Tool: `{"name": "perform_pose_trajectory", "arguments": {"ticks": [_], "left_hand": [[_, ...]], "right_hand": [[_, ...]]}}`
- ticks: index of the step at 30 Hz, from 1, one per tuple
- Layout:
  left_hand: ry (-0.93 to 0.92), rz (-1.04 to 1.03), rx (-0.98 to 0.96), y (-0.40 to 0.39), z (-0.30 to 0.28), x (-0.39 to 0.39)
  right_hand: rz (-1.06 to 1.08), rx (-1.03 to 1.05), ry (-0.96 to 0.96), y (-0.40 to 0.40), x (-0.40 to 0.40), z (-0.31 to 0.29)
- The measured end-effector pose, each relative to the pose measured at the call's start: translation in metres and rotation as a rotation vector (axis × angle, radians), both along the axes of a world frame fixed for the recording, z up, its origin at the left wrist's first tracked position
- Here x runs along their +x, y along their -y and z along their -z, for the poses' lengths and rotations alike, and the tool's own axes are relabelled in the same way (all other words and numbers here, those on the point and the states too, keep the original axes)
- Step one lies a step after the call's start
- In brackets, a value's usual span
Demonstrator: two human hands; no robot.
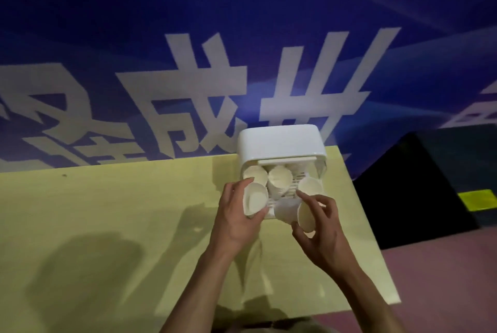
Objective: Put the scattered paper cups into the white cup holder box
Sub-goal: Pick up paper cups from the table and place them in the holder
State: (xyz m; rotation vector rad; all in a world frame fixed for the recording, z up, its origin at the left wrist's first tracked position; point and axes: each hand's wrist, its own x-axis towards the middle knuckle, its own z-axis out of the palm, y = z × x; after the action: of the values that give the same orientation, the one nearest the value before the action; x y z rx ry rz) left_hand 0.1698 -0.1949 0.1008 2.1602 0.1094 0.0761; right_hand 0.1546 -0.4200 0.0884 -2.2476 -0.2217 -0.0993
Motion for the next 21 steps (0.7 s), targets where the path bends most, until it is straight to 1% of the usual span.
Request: {"name": "perform_pose_trajectory", "arguments": {"ticks": [4,8,15,21], "left_hand": [[-0.009,0.047,0.039,0.064,-0.004,0.014],[-0.016,0.068,0.092,0.104,-0.001,0.033],[-0.027,0.108,0.197,0.145,0.021,0.064],[-0.079,0.159,0.228,0.160,0.049,0.079]], "right_hand": [[0.062,0.024,-0.033,0.074,0.004,0.000],[0.088,0.026,-0.044,0.116,0.018,0.001],[0.112,0.067,-0.042,0.151,0.033,0.003],[0.106,0.014,-0.072,0.168,0.051,0.009]]}}
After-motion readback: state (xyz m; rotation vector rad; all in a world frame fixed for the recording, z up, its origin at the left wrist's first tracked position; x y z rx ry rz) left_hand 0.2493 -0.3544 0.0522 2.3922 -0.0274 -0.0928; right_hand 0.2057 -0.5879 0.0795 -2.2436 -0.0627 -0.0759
